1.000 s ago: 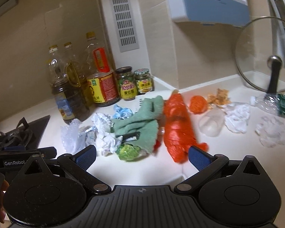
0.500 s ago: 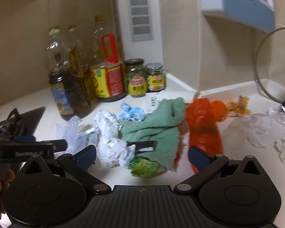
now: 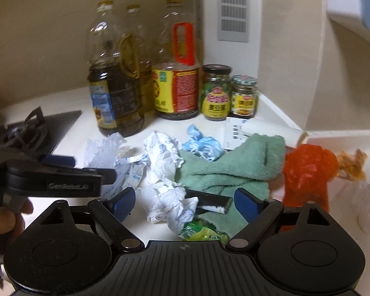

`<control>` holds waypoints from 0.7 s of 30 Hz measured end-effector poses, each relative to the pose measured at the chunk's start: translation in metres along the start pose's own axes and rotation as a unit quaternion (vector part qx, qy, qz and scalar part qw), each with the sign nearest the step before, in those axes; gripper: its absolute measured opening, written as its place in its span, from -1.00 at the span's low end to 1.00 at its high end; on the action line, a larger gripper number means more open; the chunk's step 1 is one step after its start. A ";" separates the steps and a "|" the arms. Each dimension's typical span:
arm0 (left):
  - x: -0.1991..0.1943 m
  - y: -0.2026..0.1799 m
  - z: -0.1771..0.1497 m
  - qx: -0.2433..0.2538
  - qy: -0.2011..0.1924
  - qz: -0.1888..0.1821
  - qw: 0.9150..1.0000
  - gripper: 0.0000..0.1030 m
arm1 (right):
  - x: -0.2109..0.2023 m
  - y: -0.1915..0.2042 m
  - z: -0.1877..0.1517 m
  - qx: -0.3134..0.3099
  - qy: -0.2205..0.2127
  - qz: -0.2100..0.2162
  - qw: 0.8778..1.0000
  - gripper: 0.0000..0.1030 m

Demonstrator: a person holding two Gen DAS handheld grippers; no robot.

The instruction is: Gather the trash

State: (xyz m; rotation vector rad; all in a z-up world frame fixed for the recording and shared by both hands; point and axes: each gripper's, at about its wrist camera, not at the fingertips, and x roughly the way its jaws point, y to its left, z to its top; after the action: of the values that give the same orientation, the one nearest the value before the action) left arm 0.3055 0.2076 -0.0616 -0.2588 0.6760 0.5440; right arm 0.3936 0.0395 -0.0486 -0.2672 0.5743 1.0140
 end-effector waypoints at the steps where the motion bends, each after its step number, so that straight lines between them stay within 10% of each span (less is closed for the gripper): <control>1: 0.002 0.000 0.001 0.000 0.004 0.000 1.000 0.29 | 0.004 0.001 0.000 -0.005 0.005 0.005 1.000 0.64; 14: 0.019 0.007 0.003 0.004 0.023 0.004 1.000 -0.79 | 0.032 0.014 0.000 -0.069 0.044 0.019 0.996 0.00; 21: 0.013 0.012 0.003 0.003 0.013 0.001 1.000 -0.84 | 0.038 0.016 -0.002 -0.085 0.053 0.014 0.995 -0.75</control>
State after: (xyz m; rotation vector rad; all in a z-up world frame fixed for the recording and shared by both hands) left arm 0.3091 0.2237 -0.0686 -0.2598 0.7031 0.5405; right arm 0.3945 0.0738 -0.0708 -0.4678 0.5900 1.0812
